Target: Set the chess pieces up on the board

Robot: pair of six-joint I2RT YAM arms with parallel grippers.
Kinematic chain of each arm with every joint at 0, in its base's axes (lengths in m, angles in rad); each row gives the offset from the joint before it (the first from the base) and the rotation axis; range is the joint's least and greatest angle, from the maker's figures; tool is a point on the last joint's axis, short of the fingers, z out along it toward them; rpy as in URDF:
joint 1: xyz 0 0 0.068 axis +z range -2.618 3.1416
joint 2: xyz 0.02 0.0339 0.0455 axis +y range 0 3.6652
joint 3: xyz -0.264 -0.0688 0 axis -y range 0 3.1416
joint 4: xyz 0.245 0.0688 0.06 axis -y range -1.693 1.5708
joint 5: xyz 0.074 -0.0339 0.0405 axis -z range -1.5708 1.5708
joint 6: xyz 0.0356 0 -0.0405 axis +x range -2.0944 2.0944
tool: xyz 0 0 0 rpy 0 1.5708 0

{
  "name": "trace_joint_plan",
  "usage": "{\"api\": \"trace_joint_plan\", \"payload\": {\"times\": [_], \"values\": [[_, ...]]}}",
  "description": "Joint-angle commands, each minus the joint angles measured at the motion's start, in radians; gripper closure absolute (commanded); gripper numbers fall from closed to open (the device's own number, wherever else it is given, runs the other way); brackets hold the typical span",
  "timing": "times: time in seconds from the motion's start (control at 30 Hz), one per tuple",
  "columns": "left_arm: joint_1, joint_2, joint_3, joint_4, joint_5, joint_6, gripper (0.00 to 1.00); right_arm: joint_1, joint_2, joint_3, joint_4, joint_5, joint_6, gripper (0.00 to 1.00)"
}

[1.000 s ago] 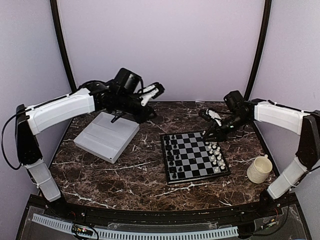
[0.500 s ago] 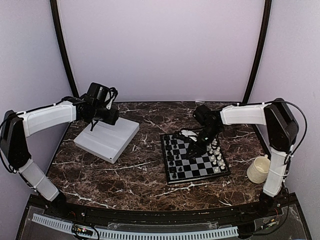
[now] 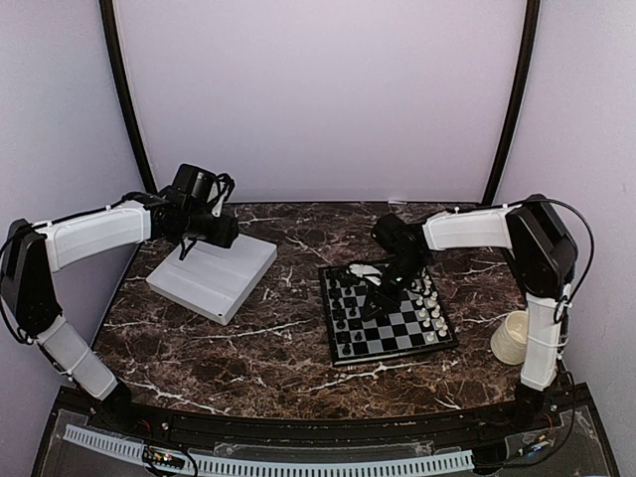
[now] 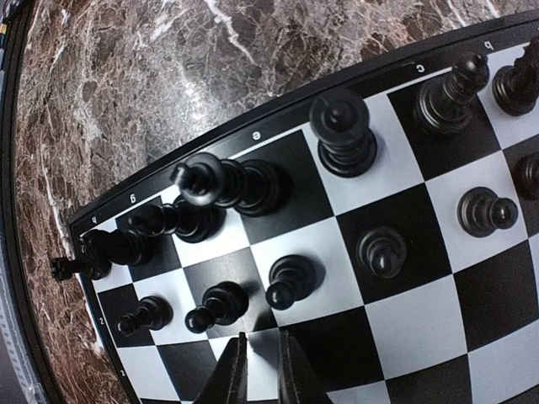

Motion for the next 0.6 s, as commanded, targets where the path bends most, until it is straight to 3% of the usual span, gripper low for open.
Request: {"api": "trace_joint_plan", "payload": {"times": [0.0, 0.57], "values": [[0.008, -0.006, 0.024, 0.011, 0.016, -0.009, 0.42, 0.027, 0.026, 0.023, -0.023, 0.002, 0.003, 0.86], [0.011, 0.019, 0.035, -0.011, 0.019, -0.016, 0.42, 0.039, 0.02, 0.014, -0.033, 0.013, 0.003, 0.86]]}}
